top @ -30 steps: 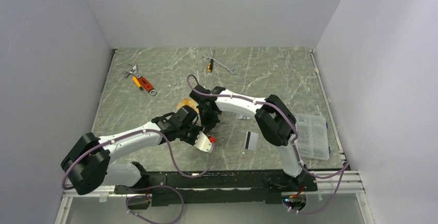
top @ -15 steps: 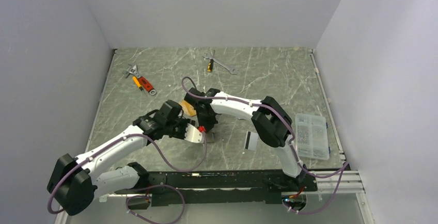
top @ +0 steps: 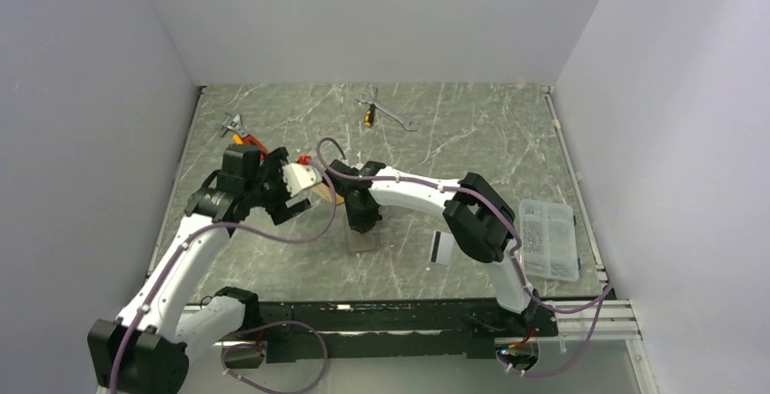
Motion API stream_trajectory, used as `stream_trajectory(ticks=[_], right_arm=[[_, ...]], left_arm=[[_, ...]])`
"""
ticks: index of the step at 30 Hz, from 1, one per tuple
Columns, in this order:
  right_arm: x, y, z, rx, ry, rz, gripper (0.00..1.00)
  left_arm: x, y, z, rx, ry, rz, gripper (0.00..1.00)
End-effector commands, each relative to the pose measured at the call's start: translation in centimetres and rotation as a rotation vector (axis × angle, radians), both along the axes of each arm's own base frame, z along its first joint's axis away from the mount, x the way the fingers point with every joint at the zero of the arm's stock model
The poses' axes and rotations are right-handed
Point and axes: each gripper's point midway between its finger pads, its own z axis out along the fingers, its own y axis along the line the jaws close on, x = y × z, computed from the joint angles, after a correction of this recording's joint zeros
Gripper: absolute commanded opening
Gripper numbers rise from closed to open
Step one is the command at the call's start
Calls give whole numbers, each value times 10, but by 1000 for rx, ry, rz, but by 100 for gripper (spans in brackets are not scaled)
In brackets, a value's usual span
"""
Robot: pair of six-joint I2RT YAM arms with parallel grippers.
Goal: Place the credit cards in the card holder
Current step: Close the card holder at the center of the board.
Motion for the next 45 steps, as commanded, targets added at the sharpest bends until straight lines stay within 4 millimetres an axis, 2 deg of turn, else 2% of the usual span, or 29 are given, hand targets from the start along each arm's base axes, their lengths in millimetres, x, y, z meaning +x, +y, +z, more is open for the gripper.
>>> stream_trajectory(ticks=[1,6,11,13,15,18,23,31,33,36,40,42,43,45], right_arm=[[-88,-106,-172,-339,178,-22,4],[-53,-72,-113,-220,25,-6,39],[-31,-44,-64,-104,-70,6,48],[-24,-32,-44,-47,-100,12,53],[-17,-19,-17,17,-139,22,59],[-4,-2,34,117,-212,40,71],[10,1,100,197,-282,71,99],[15,-11,171,322,-324,86,100],[25,-21,192,374,-364,66,100],[54,-62,215,423,-434,-16,100],[99,-153,226,389,-553,-213,100],[115,-197,221,356,-586,-311,100],[120,-210,219,350,-602,-336,100],[119,-210,216,394,-580,-323,100]], left_arm=[[4,8,3,-90,149,132,99],[15,38,13,-104,64,285,99],[20,79,15,-104,-38,513,99],[18,89,14,-97,-50,544,99],[15,91,18,-100,-51,547,99],[14,91,28,-108,-49,555,99],[17,84,32,-161,1,564,99],[23,71,26,-220,40,531,99],[27,69,28,-244,31,537,99],[34,63,31,-290,18,527,99],[44,54,30,-360,3,517,99],[50,54,23,-364,14,525,99],[53,55,19,-363,29,536,99],[55,53,6,-347,79,528,99]])
